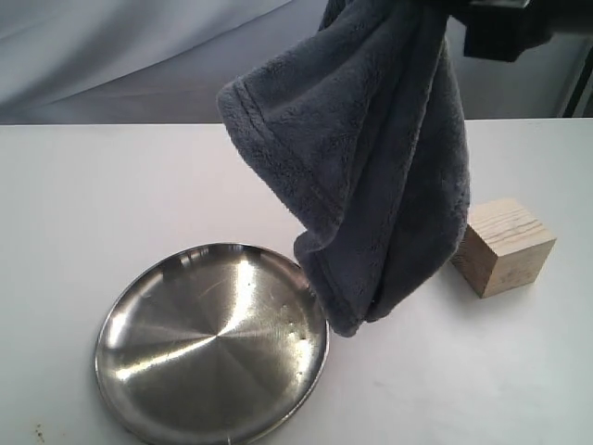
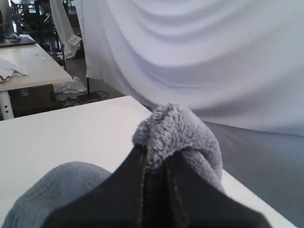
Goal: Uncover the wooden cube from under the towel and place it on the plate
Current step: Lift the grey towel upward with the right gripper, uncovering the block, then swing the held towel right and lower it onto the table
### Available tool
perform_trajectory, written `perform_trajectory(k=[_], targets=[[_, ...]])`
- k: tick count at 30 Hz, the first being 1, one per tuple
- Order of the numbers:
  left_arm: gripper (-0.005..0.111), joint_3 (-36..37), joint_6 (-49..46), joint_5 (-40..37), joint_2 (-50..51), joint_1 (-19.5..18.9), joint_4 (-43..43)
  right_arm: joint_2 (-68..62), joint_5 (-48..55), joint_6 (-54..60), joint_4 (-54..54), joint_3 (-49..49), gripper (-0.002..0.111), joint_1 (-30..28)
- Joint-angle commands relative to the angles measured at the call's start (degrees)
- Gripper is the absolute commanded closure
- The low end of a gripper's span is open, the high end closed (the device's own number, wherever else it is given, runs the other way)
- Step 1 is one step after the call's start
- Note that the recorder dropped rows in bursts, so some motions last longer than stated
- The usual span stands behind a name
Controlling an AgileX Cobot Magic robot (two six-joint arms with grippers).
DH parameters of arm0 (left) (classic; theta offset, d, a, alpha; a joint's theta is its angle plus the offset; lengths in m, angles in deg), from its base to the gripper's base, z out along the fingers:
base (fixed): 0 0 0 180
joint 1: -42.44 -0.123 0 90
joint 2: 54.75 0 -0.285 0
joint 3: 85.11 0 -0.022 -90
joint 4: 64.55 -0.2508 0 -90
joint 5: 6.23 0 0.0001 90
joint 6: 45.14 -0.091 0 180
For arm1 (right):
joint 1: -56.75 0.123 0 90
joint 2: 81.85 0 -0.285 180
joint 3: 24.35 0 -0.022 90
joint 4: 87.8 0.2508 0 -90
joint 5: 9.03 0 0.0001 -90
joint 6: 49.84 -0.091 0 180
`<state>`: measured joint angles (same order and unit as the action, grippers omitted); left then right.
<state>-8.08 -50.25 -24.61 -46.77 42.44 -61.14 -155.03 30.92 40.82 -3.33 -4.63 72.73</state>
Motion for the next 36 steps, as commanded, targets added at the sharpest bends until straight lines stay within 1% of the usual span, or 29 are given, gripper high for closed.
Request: perform_trajectory(k=[1, 9, 12, 15, 20, 26, 30, 36], targets=[[0.107, 0.20, 0.12, 0.64, -0.19, -0.08, 0.33, 3.33, 0.11, 0.79, 1.43, 0.06, 0.108, 0.13], [0.107, 0.20, 0.12, 0.64, -0.19, -0.08, 0.33, 9.08, -0.20, 0.79, 1.32, 0.06, 0.108, 0.13], [0.107, 0.20, 0.12, 0.64, -0.19, -0.08, 0.33, 11.68, -0.34, 0.41, -1.28, 0.06, 0.108, 0.13], [0.107, 0.20, 0.12, 0.64, -0.19, -0.08, 0.33, 13.82, -0.62, -3.11, -6.40, 0.06, 0.108, 0.13], [0.107, 0.20, 0.12, 0.64, -0.19, -0.08, 0.33, 16.83, -0.62, -11.67, -19.11, 0.06, 0.108, 0.13], [0.107, 0.20, 0.12, 0.64, -0.19, -0.08, 0.33, 18.57, -2.24, -21.50, -31.77, 0.06, 0.108, 0.13], [0.107, 0.20, 0.12, 0.64, -0.19, -0.08, 0.33, 18.57, -3.48, -25.00, -36.45, 0.06, 0.108, 0.13], [0.107, 0.20, 0.12, 0.64, -0.19, -0.08, 0.33, 18.45, -3.59, -27.87, -40.06, 0.06, 0.108, 0.13]])
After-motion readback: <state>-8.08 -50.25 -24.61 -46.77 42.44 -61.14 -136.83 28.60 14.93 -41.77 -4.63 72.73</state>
